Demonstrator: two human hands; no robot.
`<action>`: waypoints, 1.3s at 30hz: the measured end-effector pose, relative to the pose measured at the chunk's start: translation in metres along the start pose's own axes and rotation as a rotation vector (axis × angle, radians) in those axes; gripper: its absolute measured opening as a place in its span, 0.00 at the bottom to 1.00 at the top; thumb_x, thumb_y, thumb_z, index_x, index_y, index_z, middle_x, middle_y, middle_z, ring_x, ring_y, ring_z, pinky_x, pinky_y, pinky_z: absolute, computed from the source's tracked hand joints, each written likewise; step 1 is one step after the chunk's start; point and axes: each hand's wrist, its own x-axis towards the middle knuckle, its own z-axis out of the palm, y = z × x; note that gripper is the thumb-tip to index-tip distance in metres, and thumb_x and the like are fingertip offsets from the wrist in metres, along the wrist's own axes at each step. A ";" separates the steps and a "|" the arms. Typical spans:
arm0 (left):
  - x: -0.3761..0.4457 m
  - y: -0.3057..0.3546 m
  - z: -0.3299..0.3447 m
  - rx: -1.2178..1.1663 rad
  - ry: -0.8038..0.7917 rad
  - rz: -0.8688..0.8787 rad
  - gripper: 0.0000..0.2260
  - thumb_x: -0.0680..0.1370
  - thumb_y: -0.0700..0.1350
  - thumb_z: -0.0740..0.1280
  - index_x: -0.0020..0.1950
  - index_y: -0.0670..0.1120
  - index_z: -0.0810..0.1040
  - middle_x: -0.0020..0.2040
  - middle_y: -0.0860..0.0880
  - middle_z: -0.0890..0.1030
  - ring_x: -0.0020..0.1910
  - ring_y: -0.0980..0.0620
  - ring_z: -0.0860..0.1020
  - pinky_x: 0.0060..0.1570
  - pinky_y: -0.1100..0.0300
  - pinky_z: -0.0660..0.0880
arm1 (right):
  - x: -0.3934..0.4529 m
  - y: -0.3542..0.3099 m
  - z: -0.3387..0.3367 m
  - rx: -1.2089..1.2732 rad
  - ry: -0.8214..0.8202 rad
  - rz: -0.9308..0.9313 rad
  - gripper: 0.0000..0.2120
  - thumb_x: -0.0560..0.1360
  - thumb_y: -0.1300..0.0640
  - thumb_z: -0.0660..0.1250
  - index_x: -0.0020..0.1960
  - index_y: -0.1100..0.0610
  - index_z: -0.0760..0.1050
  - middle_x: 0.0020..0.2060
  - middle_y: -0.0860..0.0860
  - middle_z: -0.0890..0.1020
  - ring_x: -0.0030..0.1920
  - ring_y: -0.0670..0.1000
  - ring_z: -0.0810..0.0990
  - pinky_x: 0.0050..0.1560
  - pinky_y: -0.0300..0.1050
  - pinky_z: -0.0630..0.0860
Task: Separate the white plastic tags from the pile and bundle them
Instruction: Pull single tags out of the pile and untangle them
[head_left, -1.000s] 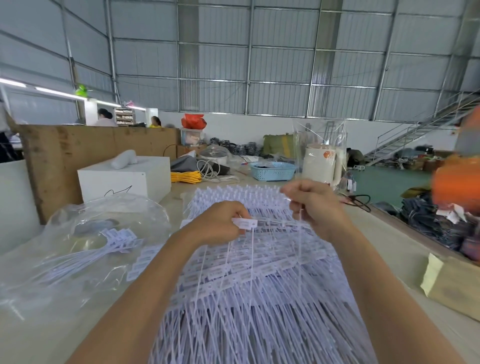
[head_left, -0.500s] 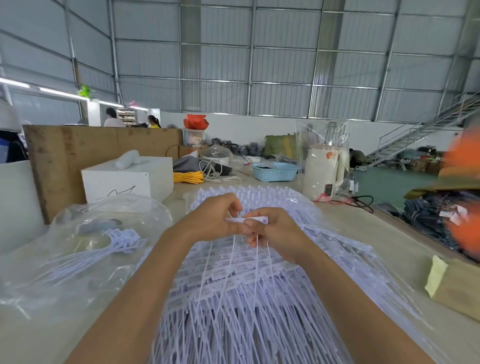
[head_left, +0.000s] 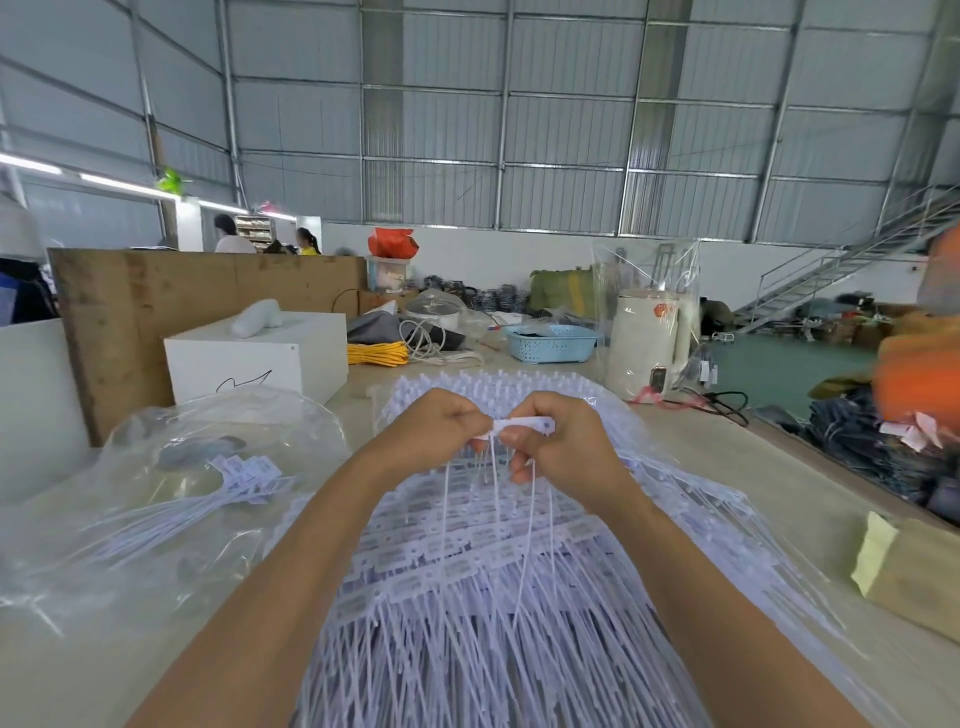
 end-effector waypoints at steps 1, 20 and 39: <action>0.001 0.001 0.001 -0.026 0.011 -0.010 0.17 0.77 0.44 0.65 0.28 0.46 0.76 0.24 0.51 0.70 0.21 0.56 0.65 0.25 0.67 0.62 | 0.000 0.000 0.000 -0.049 0.022 -0.056 0.09 0.73 0.69 0.68 0.37 0.60 0.74 0.26 0.53 0.77 0.24 0.47 0.77 0.26 0.39 0.76; -0.005 0.013 0.000 -0.074 -0.106 -0.096 0.23 0.75 0.44 0.64 0.20 0.50 0.65 0.21 0.52 0.64 0.25 0.52 0.61 0.38 0.57 0.61 | 0.007 0.016 -0.047 -0.019 0.476 0.200 0.03 0.76 0.66 0.65 0.50 0.64 0.75 0.36 0.57 0.77 0.28 0.48 0.79 0.27 0.37 0.77; -0.018 0.022 -0.013 0.481 -0.082 0.225 0.19 0.74 0.45 0.69 0.58 0.55 0.63 0.53 0.50 0.74 0.53 0.49 0.72 0.54 0.52 0.64 | -0.004 -0.026 -0.001 0.343 -0.119 0.344 0.05 0.77 0.65 0.65 0.44 0.58 0.70 0.37 0.57 0.80 0.29 0.49 0.81 0.30 0.42 0.77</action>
